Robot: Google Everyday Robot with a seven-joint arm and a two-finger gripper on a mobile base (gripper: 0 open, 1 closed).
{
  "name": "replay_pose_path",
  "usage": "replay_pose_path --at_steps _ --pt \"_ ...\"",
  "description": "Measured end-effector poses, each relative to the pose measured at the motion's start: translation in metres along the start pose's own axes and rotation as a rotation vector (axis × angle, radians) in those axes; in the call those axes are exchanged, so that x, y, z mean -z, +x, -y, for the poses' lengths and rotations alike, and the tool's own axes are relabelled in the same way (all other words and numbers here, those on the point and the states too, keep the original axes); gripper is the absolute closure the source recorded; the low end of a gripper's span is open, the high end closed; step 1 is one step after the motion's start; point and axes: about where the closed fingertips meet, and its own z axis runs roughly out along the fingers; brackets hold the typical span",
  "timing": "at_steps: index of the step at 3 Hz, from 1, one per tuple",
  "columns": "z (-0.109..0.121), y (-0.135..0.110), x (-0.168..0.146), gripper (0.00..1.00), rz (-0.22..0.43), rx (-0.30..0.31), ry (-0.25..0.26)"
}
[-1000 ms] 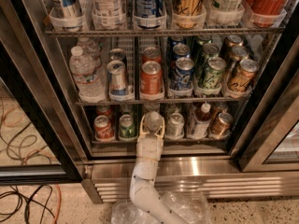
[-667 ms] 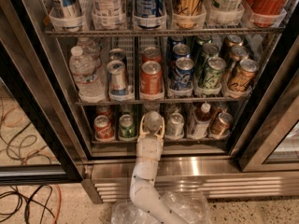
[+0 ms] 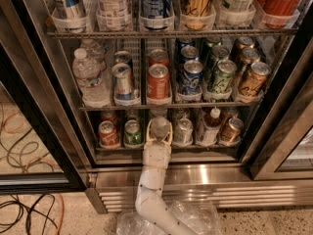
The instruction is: Pick water bottle from bottom shelf of fridge
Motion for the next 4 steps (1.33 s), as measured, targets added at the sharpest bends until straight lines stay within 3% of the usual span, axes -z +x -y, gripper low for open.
replay_pose_path --at_steps 2,4 --pt "0.005 -0.027 0.017 1.0 0.035 -0.015 -0.027" --pt "0.017 -0.048 0.047 1.0 -0.007 0.02 -0.171"
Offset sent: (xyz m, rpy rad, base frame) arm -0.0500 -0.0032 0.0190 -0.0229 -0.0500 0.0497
